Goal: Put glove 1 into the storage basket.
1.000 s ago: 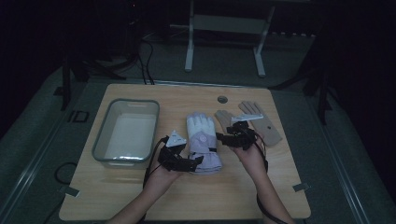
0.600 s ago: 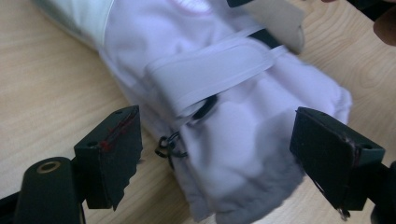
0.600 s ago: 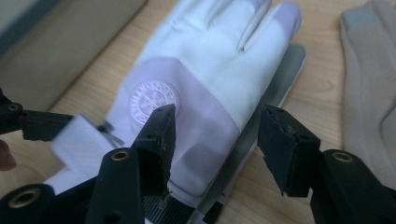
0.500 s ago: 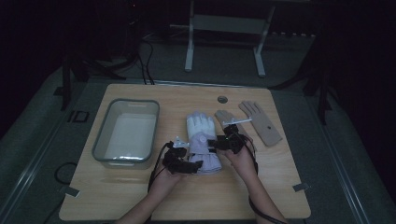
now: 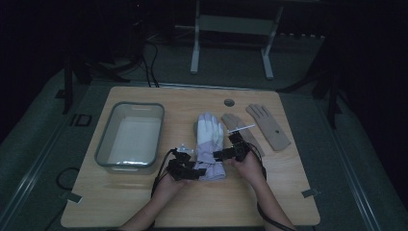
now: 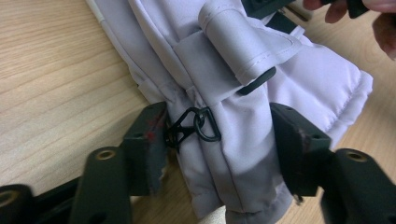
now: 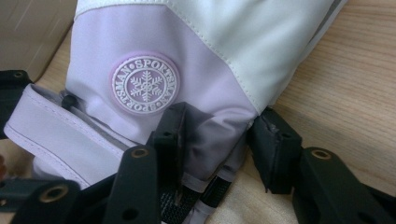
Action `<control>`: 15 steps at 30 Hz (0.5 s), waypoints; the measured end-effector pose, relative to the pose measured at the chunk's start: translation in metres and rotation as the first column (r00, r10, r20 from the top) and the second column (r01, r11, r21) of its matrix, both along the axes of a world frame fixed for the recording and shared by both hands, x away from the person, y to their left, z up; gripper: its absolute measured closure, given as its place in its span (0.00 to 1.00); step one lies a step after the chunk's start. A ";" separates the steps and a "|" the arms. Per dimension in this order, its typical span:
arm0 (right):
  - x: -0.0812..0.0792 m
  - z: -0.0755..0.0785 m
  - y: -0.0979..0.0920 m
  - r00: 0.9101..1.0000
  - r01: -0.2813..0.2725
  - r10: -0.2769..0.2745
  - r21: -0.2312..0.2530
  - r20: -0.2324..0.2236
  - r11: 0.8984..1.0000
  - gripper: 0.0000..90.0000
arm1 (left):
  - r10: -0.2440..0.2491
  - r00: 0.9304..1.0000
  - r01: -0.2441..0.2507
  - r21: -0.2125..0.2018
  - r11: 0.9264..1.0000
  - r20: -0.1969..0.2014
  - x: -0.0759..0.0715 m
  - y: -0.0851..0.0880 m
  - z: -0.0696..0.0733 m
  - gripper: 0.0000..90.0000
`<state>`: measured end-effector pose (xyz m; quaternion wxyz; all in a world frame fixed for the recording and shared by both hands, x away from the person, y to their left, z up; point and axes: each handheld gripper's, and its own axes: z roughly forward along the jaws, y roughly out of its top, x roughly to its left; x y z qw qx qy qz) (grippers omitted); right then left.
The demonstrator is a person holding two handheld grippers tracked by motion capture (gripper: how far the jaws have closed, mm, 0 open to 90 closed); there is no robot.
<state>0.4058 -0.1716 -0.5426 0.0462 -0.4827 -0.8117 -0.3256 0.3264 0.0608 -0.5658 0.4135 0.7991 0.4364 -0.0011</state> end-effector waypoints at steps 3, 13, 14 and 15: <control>-0.001 0.001 0.001 1.000 0.001 -0.001 0.000 -0.002 1.000 0.71 | -0.017 1.000 0.017 -0.017 1.000 -0.020 0.000 0.003 0.001 0.63; -0.010 0.016 0.009 0.997 0.021 -0.019 -0.030 0.073 0.999 0.88 | -0.029 1.000 0.029 -0.002 1.000 -0.003 -0.001 0.001 0.016 0.79; -0.011 0.019 0.009 0.997 0.022 -0.020 -0.025 0.079 0.999 0.88 | -0.028 1.000 0.028 -0.002 1.000 0.004 0.000 0.002 0.019 0.80; -0.011 0.021 0.008 0.996 0.023 -0.021 -0.020 0.091 1.000 0.88 | -0.032 0.999 0.032 -0.003 0.999 0.005 0.000 0.002 0.022 0.80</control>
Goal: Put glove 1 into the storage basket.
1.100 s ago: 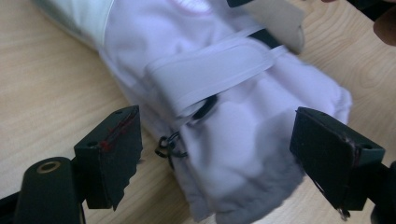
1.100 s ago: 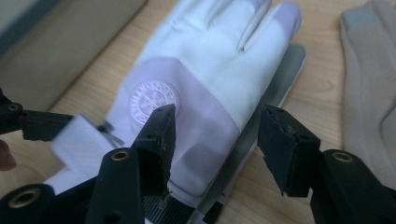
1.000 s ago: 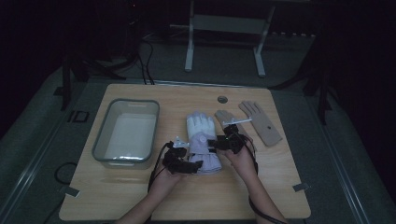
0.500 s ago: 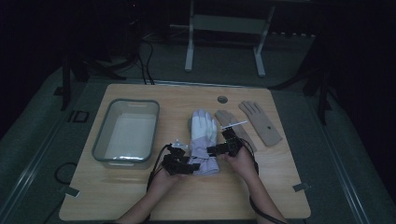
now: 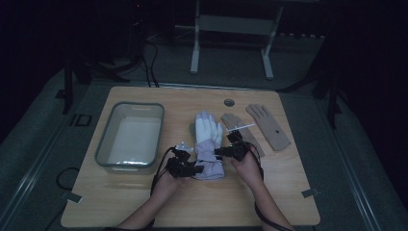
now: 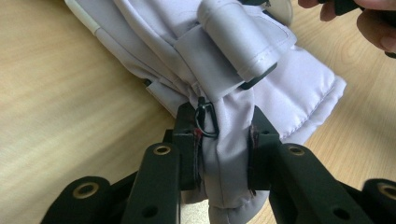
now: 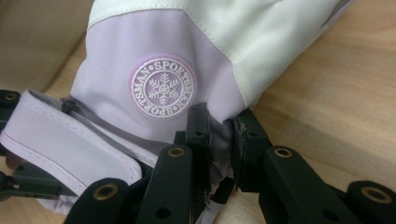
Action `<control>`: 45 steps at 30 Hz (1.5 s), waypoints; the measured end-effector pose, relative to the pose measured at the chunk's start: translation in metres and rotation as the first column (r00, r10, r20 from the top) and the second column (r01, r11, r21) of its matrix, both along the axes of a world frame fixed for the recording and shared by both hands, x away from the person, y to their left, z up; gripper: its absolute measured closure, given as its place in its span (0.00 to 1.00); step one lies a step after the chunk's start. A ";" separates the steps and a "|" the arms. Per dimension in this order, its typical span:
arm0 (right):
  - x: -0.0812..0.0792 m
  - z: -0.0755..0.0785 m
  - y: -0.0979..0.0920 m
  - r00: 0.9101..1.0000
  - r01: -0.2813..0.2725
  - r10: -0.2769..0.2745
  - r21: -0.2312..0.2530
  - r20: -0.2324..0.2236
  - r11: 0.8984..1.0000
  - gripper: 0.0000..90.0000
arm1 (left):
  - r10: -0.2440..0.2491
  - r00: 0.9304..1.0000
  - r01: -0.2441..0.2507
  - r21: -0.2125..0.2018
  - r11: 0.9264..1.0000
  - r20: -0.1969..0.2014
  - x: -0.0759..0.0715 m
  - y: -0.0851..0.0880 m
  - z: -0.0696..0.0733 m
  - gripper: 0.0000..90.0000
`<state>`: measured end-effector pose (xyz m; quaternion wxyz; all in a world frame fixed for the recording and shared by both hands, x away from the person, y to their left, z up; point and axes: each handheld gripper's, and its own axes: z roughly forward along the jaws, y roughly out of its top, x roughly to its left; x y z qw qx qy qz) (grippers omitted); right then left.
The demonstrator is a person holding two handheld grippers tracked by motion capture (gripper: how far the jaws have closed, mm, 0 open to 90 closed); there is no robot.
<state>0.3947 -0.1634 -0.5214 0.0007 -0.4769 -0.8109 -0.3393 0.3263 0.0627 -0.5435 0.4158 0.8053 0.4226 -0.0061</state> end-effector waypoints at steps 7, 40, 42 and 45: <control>-0.004 0.027 -0.002 0.998 0.013 -0.013 0.013 0.057 1.000 0.88 | -0.005 0.999 0.006 -0.002 1.000 0.043 0.002 0.002 0.025 0.80; 0.000 0.106 0.060 0.980 -0.054 0.038 0.075 0.193 0.996 0.88 | 0.001 0.993 -0.002 0.003 1.000 0.114 0.008 0.078 0.105 0.80; 0.001 0.108 0.069 0.979 -0.064 0.049 0.070 0.196 0.996 0.88 | 0.011 0.993 -0.012 0.002 1.000 0.117 0.007 0.085 0.106 0.80; 0.003 0.109 0.080 0.978 -0.080 0.064 0.071 0.200 0.994 0.88 | 0.022 0.993 -0.022 0.000 1.000 0.116 0.006 0.097 0.107 0.80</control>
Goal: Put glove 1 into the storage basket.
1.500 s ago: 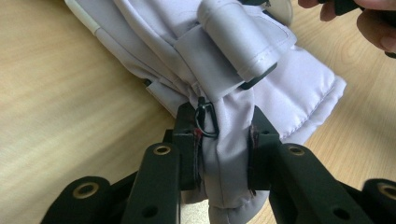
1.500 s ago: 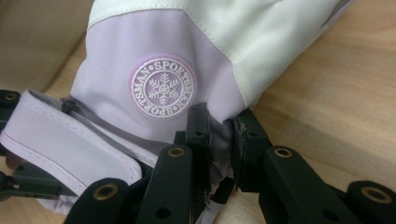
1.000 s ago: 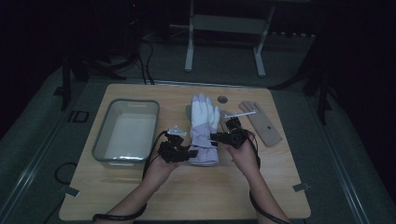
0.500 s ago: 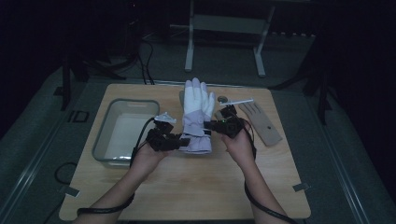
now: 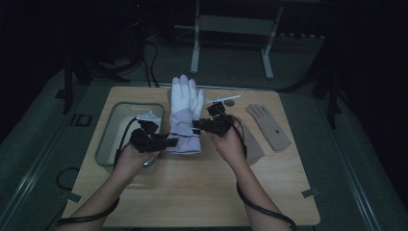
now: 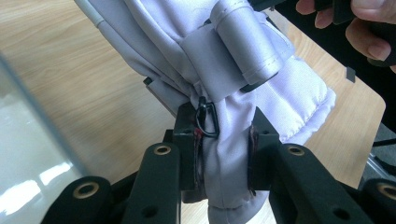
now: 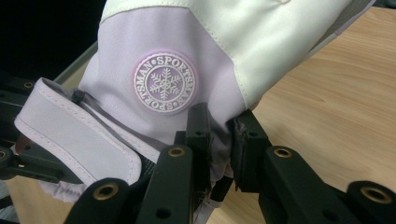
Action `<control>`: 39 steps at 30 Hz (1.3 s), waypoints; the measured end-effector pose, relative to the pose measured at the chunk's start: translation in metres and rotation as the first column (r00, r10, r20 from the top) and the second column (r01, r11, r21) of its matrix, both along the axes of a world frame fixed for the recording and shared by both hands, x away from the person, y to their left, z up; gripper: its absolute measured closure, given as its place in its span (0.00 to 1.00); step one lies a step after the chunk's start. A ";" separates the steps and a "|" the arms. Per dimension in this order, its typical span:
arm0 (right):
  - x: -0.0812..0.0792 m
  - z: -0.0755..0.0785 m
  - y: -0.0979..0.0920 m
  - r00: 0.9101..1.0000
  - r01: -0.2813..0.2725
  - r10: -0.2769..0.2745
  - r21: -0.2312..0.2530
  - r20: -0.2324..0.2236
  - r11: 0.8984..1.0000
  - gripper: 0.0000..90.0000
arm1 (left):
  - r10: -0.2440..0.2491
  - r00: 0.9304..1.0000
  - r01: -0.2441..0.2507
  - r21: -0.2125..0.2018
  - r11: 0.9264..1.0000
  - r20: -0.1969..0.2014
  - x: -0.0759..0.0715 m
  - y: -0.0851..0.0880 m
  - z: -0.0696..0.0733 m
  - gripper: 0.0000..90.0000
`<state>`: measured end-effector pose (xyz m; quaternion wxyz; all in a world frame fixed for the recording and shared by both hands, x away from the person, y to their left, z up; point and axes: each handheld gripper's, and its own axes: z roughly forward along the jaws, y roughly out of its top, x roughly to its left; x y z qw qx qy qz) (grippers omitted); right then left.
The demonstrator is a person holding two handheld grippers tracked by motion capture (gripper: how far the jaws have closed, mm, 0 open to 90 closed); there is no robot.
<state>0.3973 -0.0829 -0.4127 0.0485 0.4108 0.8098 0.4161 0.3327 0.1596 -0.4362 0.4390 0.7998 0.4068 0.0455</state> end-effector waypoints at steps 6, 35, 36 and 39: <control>0.003 -0.001 0.024 1.000 -0.018 0.018 0.008 -0.005 1.000 0.88 | 0.022 1.000 -0.022 0.013 1.000 -0.006 -0.002 0.023 0.001 0.80; 0.010 -0.025 0.155 0.992 -0.112 0.109 -0.040 -0.065 0.993 0.88 | 0.129 0.987 -0.121 0.085 0.989 -0.093 -0.013 0.132 -0.015 0.80; 0.011 -0.029 0.156 0.991 -0.111 0.108 -0.043 -0.074 0.993 0.88 | 0.129 0.986 -0.120 0.088 0.989 -0.104 -0.012 0.133 -0.019 0.80; 0.015 -0.043 0.160 0.990 -0.106 0.100 -0.055 -0.103 0.993 0.88 | 0.129 0.983 -0.117 0.097 0.988 -0.133 -0.008 0.133 -0.030 0.80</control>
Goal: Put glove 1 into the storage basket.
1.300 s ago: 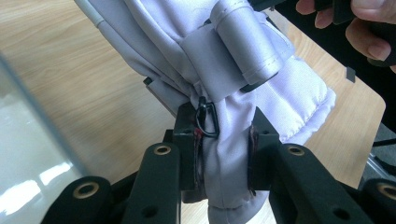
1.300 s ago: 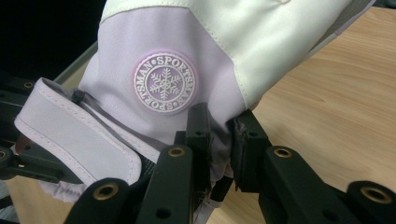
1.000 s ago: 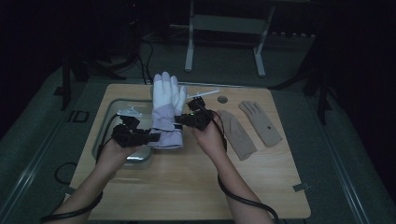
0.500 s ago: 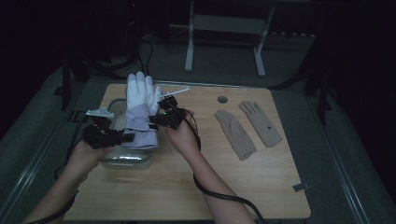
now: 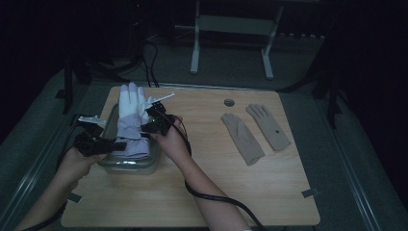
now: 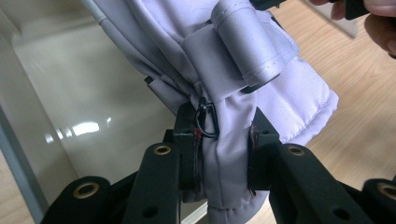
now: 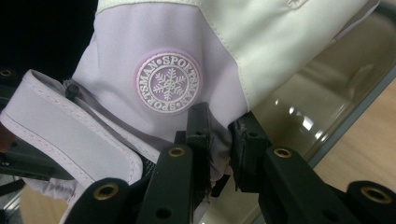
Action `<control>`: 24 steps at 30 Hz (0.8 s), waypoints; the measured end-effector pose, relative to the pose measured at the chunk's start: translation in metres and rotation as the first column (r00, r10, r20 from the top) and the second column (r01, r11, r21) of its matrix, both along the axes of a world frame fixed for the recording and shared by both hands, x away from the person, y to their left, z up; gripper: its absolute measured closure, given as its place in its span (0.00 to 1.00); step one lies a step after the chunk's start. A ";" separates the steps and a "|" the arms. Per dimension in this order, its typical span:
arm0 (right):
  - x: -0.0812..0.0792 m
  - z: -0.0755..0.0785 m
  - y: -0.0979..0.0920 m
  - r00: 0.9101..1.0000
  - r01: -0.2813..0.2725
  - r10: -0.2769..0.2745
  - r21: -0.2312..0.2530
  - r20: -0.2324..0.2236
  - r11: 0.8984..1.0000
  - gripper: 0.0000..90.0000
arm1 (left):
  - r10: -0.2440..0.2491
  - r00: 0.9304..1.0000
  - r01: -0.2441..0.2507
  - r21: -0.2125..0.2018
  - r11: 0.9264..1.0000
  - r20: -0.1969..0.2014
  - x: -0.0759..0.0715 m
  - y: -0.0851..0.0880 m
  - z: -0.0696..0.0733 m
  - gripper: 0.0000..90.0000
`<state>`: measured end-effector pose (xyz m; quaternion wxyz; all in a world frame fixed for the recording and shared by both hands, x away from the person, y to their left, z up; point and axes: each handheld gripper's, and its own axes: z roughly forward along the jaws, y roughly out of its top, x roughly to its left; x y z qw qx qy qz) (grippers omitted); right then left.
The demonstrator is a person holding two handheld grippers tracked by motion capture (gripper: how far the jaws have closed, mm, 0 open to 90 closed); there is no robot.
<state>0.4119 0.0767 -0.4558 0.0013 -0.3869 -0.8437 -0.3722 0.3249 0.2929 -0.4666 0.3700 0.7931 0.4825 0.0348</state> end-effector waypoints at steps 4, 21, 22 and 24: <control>0.003 -0.015 0.003 0.999 0.002 -0.003 -0.030 -0.033 1.000 0.88 | 0.000 0.999 0.000 0.012 1.000 -0.039 0.003 0.000 -0.014 0.80; 0.000 -0.050 0.021 0.996 -0.020 0.006 -0.167 -0.085 0.986 0.87 | 0.005 0.991 0.011 0.113 0.994 -0.137 0.008 -0.006 -0.031 0.68; 0.000 -0.049 0.022 0.996 -0.017 0.002 -0.174 -0.087 0.985 0.87 | 0.008 0.991 0.008 0.119 0.993 -0.133 0.008 -0.007 -0.032 0.67; 0.001 -0.050 0.023 0.996 -0.016 -0.001 -0.187 -0.085 0.982 0.87 | 0.022 0.992 -0.005 0.137 0.991 -0.123 0.008 -0.009 -0.033 0.60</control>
